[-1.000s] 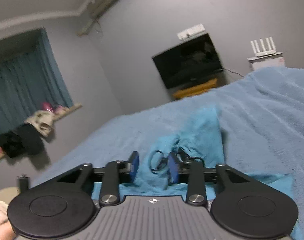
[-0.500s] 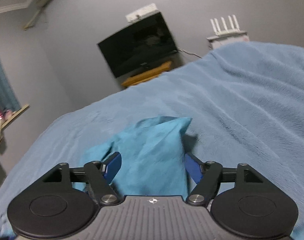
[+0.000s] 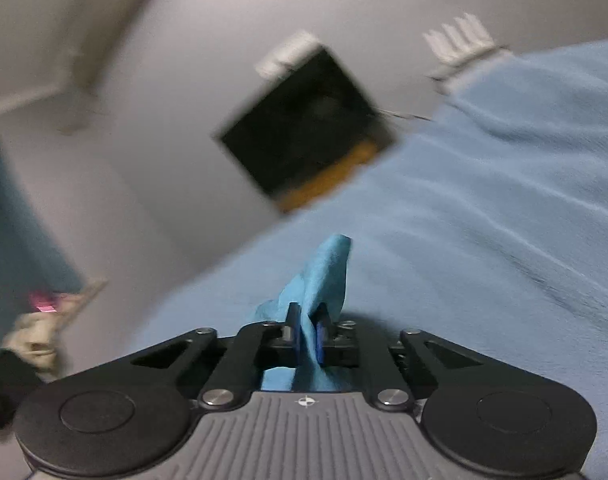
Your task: Fold large clothes
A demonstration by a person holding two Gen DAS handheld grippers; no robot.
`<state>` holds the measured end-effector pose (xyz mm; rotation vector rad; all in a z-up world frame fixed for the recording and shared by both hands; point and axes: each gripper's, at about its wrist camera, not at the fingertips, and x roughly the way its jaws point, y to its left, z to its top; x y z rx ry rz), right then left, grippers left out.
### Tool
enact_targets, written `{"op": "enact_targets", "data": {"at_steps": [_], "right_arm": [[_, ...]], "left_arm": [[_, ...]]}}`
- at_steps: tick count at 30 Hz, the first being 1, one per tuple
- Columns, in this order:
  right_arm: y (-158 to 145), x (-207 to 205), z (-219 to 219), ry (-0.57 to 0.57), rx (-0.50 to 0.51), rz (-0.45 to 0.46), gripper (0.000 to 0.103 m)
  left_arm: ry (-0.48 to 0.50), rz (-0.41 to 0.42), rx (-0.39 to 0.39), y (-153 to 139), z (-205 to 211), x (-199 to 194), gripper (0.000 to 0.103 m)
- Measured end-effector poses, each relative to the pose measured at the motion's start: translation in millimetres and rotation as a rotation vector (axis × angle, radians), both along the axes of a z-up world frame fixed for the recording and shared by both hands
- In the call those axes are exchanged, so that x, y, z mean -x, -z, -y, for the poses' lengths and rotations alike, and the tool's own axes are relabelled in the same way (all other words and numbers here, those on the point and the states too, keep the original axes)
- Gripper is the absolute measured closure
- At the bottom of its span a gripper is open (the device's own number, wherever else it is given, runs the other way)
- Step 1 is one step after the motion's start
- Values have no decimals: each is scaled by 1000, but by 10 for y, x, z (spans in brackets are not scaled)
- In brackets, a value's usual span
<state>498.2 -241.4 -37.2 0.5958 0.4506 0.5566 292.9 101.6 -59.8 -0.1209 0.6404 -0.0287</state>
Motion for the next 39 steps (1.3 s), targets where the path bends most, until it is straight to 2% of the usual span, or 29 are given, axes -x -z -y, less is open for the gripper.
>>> {"op": "enact_targets", "data": {"at_steps": [6, 10, 14, 16, 20, 22, 25, 28, 29, 30, 32, 33, 35, 36, 39], "right_arm": [[-520, 1056, 106, -176, 30, 193, 100], [-618, 1885, 199, -212, 149, 242, 101], [-561, 2631, 297, -248, 244, 220, 101], [-470, 2942, 310, -266, 292, 199, 101], [-254, 3567, 220, -297, 542, 191, 101], [-156, 3694, 142, -313, 653, 161, 100], [-82, 3694, 96, -279, 716, 46, 91], [-124, 3802, 178, -192, 655, -20, 78], [-159, 3841, 264, -160, 612, -35, 67], [-197, 3850, 353, -124, 561, -51, 56], [-268, 3864, 606, -66, 412, -91, 48], [-266, 3884, 705, -43, 326, -117, 40], [-207, 3828, 853, -9, 156, -181, 30], [-205, 3747, 890, 3, 102, -207, 25], [-34, 3635, 857, 26, 65, -279, 24]], "left_arm": [[-41, 11, -3, -124, -91, 119, 2], [-141, 56, 13, -302, -240, 364, 2], [-217, 81, 131, -432, -446, 674, 2], [-234, 91, 163, -484, -497, 833, 2], [-249, 113, 103, -587, -481, 1114, 2], [-255, 123, 74, -632, -475, 1238, 2], [-271, 132, 65, -688, -493, 1473, 2], [-303, 155, 86, -736, -561, 1641, 2], [-315, 162, 99, -750, -592, 1693, 2], [-326, 167, 114, -754, -619, 1718, 2], [-343, 172, 140, -756, -658, 1741, 2], [-342, 168, 143, -747, -657, 1729, 2], [-318, 153, 126, -728, -602, 1699, 2], [-299, 144, 104, -718, -550, 1677, 2], [-231, 133, 14, -682, -344, 1616, 2]]}}
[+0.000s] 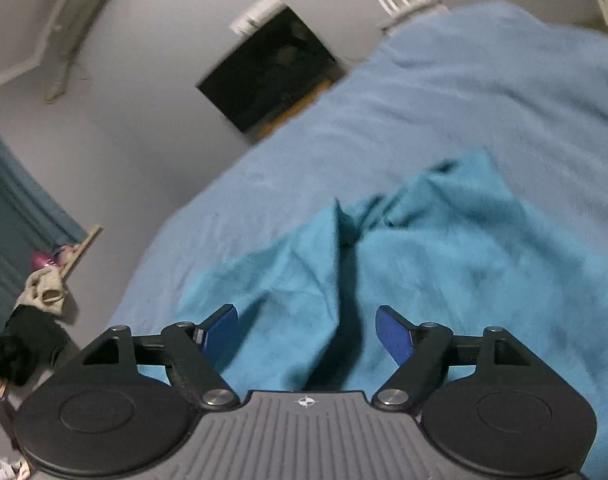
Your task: Fold large clothes
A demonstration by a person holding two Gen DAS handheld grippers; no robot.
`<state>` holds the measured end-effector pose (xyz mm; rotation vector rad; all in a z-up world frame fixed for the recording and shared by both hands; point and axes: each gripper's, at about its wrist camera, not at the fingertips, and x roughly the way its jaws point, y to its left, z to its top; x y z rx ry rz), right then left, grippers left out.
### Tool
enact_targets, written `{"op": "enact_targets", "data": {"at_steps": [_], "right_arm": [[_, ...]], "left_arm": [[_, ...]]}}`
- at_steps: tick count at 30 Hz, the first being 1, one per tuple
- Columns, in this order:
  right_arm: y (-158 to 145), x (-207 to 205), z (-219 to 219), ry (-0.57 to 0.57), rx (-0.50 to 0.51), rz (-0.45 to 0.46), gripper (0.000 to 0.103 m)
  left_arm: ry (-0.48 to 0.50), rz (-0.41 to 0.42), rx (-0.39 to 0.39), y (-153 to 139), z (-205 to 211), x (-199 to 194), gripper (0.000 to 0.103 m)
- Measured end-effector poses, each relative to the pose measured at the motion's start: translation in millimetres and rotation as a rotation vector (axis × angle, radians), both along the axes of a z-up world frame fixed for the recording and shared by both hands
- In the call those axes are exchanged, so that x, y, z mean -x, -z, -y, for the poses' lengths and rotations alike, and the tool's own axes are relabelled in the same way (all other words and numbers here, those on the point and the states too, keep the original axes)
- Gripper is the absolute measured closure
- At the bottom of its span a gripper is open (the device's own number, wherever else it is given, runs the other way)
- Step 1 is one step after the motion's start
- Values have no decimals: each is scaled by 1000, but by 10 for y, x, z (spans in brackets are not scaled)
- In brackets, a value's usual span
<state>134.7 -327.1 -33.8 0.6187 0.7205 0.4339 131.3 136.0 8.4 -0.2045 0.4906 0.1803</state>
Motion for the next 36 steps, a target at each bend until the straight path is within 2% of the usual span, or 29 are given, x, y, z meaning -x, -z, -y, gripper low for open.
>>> {"op": "enact_targets", "data": {"at_steps": [4, 5, 6, 7, 8, 9, 11, 13, 15, 16, 18, 20, 23, 26, 28, 32, 36], "right_arm": [[256, -222, -242, -39, -36, -112, 24], [314, -238, -295, -63, -66, -133, 30], [358, -258, -347, -101, -103, -140, 53], [370, -281, -412, -139, -126, -136, 71], [337, -283, -453, -158, -98, -116, 93], [276, -267, -467, -159, -50, -84, 95], [136, -233, -425, -102, 19, -28, 96], [-24, -195, -376, -17, 191, 45, 97], [-76, -192, -416, 11, 346, 84, 95], [-61, -204, -424, -1, 358, 70, 92], [-34, -209, -451, 6, 382, 29, 67], [-102, -137, -524, 34, 459, 108, 56], [-260, 6, -667, 10, 484, 275, 54], [-283, 55, -825, -98, 462, 359, 56], [-216, 13, -964, -176, 489, 345, 56], [151, -209, -1179, -231, 663, 171, 60], [273, -348, -1139, -208, 660, 112, 58]], "left_arm": [[71, 6, -104, 2, 222, -17, 2], [87, 10, -118, 0, 263, -15, 2], [99, 18, -129, -6, 297, -10, 2], [107, 27, -136, -20, 327, -11, 2], [115, 40, -143, -37, 356, 0, 2], [123, 55, -150, -57, 390, 11, 2], [138, 91, -156, -115, 456, 22, 2], [159, 123, -137, -178, 543, -1, 2], [182, 135, -103, -210, 642, -59, 2], [202, 133, -88, -211, 703, -104, 2], [244, 122, -95, -182, 854, -206, 2], [284, 116, -126, -133, 1009, -273, 2], [354, 99, -178, -23, 1208, -358, 2], [412, 42, -235, 149, 1348, -441, 2], [441, -57, -264, 340, 1396, -554, 3], [443, -250, -257, 723, 1388, -768, 3], [438, -264, -254, 767, 1396, -794, 2]]}}
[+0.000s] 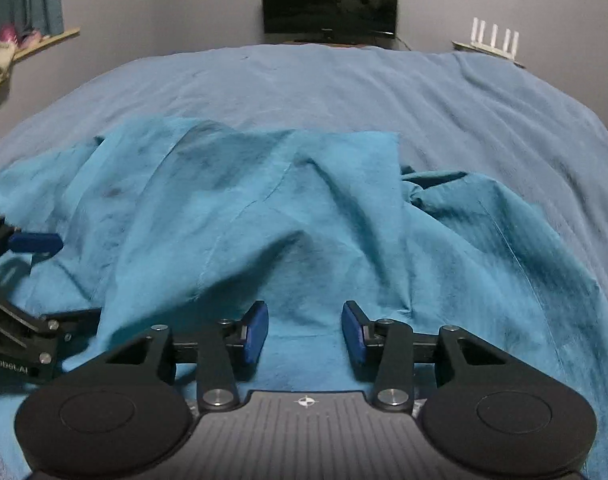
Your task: Fold large clothes
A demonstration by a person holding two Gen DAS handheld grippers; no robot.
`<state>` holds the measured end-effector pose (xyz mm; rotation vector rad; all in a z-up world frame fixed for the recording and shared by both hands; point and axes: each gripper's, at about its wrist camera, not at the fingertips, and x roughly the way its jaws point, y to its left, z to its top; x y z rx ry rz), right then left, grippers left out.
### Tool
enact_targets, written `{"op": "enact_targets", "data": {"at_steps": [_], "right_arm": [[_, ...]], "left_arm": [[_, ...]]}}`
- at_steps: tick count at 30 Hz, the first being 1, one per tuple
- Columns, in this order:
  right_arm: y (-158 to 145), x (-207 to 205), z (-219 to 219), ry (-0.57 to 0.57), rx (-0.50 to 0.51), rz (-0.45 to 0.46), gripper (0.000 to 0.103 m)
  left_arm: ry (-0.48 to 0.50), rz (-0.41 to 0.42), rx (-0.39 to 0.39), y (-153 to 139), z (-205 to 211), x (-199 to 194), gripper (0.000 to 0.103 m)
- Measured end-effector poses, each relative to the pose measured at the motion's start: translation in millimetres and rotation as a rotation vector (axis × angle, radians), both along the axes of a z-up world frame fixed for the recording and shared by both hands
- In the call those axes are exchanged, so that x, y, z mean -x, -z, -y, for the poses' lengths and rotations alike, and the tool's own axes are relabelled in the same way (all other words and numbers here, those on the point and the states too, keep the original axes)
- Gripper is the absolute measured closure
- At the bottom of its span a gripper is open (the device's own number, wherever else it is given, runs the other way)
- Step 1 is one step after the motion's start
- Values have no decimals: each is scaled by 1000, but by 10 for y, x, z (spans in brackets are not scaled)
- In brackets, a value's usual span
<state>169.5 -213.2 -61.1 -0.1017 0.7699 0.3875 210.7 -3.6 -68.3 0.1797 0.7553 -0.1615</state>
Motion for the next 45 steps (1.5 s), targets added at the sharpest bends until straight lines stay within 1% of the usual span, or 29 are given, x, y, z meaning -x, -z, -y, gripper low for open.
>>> {"op": "enact_targets", "data": {"at_steps": [2, 4, 5, 7, 8, 9, 11, 12, 14, 15, 17, 18, 20, 22, 23, 24, 26, 29, 32, 34, 35, 36, 37, 38, 39, 40, 41, 44, 45], "right_arm": [[18, -63, -9, 20, -4, 1, 58], [14, -49, 85, 43, -27, 9, 57], [46, -54, 172, 63, -56, 18, 54], [-34, 2, 327, 129, -130, 43, 42], [-93, 33, 424, 187, -170, 61, 34], [-144, 72, 540, 250, -217, 73, 29], [-213, 172, 802, 354, -330, 75, 26], [-246, 227, 924, 405, -379, 62, 22], [-292, 359, 1148, 514, -459, 26, 19], [-305, 417, 1239, 554, -493, 9, 17], [-311, 608, 1452, 641, -541, -34, 14], [-319, 689, 1517, 679, -546, -59, 12], [-300, 815, 1629, 750, -539, -139, 7], [-229, 953, 1768, 788, -562, -264, 7], [-185, 984, 1814, 797, -579, -333, 7], [-138, 999, 1815, 793, -594, -363, 7], [-113, 989, 1795, 799, -579, -397, 7], [80, 859, 1811, 839, -576, -492, 6], [336, 715, 1788, 884, -631, -557, 6], [507, 636, 1762, 934, -662, -591, 8], [577, 628, 1741, 955, -686, -595, 11], [649, 615, 1721, 967, -734, -590, 19], [710, 611, 1688, 969, -788, -575, 23], [720, 621, 1666, 979, -801, -550, 35], [674, 657, 1634, 976, -798, -510, 53], [608, 701, 1589, 945, -815, -460, 65], [530, 772, 1560, 912, -846, -408, 79], [386, 1014, 1510, 828, -1019, -224, 80], [397, 1032, 1504, 817, -1059, -203, 75]], "left_arm": [[-8, 12, 6, -8, -18, 43, 2], [-22, 30, 12, -38, -33, 117, 2], [-33, 44, 10, -71, -39, 172, 2], [-53, 84, 6, -138, -70, 284, 2], [-63, 116, 7, -195, -72, 356, 2], [-67, 144, 9, -257, -89, 411, 2], [-55, 194, 22, -366, -63, 597, 2], [-38, 203, 31, -402, -35, 678, 2], [5, 191, 40, -438, 47, 799, 2], [32, 187, 30, -441, 105, 861, 2], [79, 195, -18, -428, 242, 984, 2], [109, 200, -45, -425, 326, 1019, 2], [176, 190, -77, -389, 452, 1110, 2], [224, 185, -107, -363, 573, 1187, 2], [237, 189, -126, -351, 614, 1214, 2], [244, 194, -141, -338, 646, 1233, 2], [247, 190, -144, -328, 657, 1236, 2], [237, 174, -119, -332, 614, 1218, 2], [223, 159, -87, -339, 551, 1172, 2], [214, 152, -68, -338, 507, 1151, 2], [208, 153, -62, -347, 489, 1151, 2], [199, 155, -55, -352, 468, 1142, 2], [186, 161, -48, -362, 443, 1134, 2], [167, 172, -42, -376, 419, 1133, 2], [141, 186, -28, -400, 376, 1126, 2], [120, 201, -8, -430, 333, 1121, 2], [88, 222, 20, -468, 277, 1109, 2], [-35, 259, 120, -550, 107, 1017, 2], [-80, 256, 153, -559, 54, 955, 2]]}}
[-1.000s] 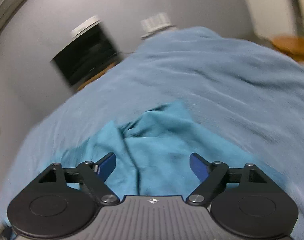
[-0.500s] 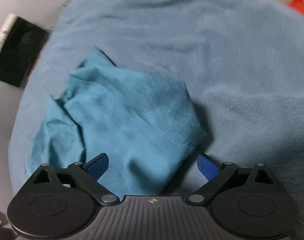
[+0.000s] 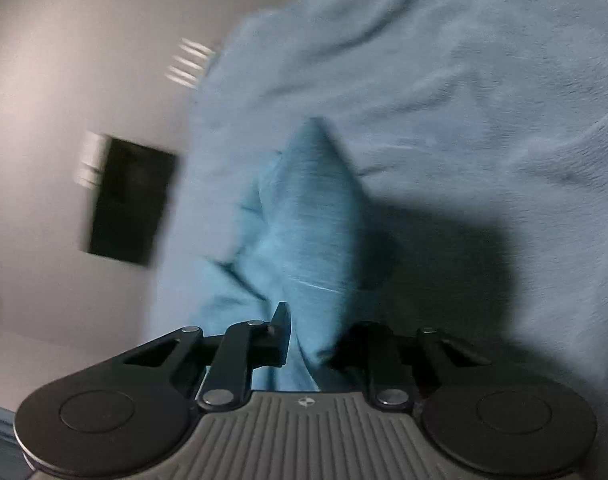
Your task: Fold large clothes
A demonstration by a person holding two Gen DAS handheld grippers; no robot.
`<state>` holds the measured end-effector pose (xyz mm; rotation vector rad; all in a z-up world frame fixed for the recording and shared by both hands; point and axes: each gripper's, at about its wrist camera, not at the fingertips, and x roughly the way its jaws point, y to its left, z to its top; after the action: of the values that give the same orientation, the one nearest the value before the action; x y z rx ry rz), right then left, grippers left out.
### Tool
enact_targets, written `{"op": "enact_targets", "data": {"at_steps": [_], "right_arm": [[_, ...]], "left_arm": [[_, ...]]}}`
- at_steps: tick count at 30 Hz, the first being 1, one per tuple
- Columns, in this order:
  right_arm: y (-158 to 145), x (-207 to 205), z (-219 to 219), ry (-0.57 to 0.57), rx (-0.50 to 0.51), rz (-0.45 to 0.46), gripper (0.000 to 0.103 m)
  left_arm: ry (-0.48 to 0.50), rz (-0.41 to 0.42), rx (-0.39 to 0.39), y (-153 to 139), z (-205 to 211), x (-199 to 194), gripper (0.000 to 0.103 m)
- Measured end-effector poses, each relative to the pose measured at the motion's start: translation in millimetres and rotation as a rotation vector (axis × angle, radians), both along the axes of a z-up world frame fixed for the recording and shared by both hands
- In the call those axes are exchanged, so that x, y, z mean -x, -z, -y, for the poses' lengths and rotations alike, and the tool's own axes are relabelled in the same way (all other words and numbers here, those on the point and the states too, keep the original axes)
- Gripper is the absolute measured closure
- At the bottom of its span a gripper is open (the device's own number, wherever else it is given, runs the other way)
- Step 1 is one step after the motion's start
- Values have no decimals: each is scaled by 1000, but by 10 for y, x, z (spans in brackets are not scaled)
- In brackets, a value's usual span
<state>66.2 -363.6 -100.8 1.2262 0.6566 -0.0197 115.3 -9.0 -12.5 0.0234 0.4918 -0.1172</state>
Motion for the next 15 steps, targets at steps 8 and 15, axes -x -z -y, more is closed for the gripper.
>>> {"op": "enact_targets", "data": {"at_steps": [8, 15], "right_arm": [[197, -285, -78, 26, -20, -52, 50], [-339, -120, -415, -131, 236, 222, 92]], "left_arm": [[-141, -187, -42, 304, -32, -457, 2], [-66, -255, -251, 608, 260, -471, 7]]}}
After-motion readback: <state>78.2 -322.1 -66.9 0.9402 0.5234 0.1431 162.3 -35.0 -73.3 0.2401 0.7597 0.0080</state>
